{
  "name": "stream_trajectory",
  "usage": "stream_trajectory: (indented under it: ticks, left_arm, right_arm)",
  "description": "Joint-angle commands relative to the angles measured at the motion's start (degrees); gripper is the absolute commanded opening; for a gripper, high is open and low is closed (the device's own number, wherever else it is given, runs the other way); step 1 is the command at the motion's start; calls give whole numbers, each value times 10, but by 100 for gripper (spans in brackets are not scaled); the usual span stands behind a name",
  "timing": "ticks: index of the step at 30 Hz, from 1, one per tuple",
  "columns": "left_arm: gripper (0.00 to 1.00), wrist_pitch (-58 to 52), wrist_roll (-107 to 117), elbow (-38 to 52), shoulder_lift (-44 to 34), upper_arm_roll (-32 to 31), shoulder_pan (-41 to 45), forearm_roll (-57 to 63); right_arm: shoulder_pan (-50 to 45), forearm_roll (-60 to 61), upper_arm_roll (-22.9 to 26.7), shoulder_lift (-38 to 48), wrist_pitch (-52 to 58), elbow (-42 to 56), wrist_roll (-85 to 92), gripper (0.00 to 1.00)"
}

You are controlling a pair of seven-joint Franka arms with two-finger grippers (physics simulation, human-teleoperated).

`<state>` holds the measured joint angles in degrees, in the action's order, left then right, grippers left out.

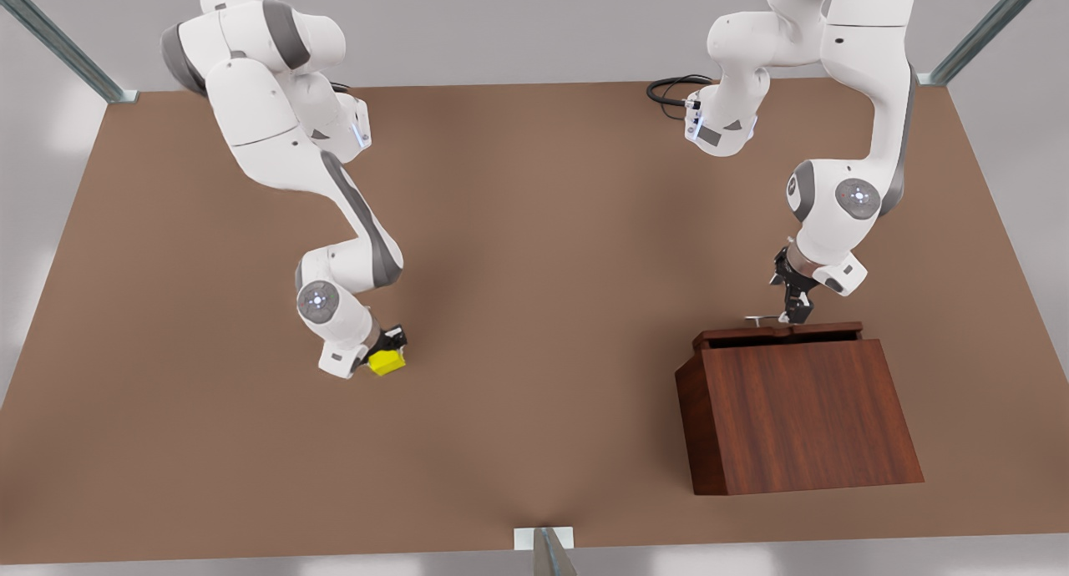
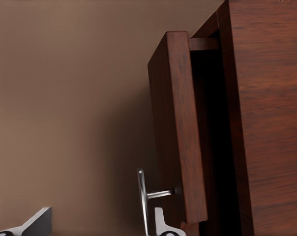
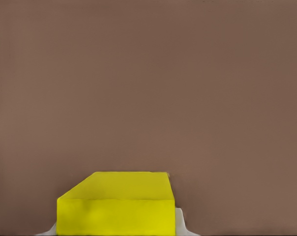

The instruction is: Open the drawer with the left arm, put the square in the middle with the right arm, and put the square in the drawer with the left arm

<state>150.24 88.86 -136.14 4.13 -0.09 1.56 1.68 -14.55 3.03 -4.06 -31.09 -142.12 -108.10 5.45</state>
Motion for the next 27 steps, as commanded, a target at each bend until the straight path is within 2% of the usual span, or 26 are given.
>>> stream_trajectory:
  ticks: [1,4,7,8,10,13,15,19,21,22,23,27]
  left_arm:
    - [100,0,0,0,0,0,0,0]
    - [100,-4,3,-15,-10,0,0,0]
    - [100,-7,4,-17,-14,0,0,1]
    - [100,-7,4,-20,-15,0,0,1]
    - [100,-7,4,-28,-22,0,0,1]
    - [100,-9,4,-39,-34,0,0,1]
    - [100,-12,4,-46,-44,-1,0,1]
    - [100,-11,4,-62,-50,-1,0,1]
    - [100,-12,4,-66,-53,-1,0,1]
    - [100,-11,4,-75,-61,-1,0,1]
    - [100,-11,4,-80,-64,-1,0,1]
    - [100,-15,4,-88,-76,-1,1,1]
  right_arm:
    - [-6,-2,-1,1,6,6,-15,62]
    - [-86,14,4,-18,40,88,-155,62]
    - [-170,154,39,-80,61,197,-248,62]
    - [-189,164,46,-100,60,227,-296,62]
    - [-231,159,52,-190,102,380,-417,62]
    - [-280,161,85,-257,92,470,-522,62]
    - [-313,161,106,-282,55,497,-628,62]
    - [-333,161,105,-317,15,518,-688,64]
    - [-334,159,105,-316,19,511,-686,75]
    - [-333,155,105,-316,20,506,-685,94]
    - [-333,154,106,-305,21,485,-678,100]
    - [-334,136,105,-282,21,452,-655,100]
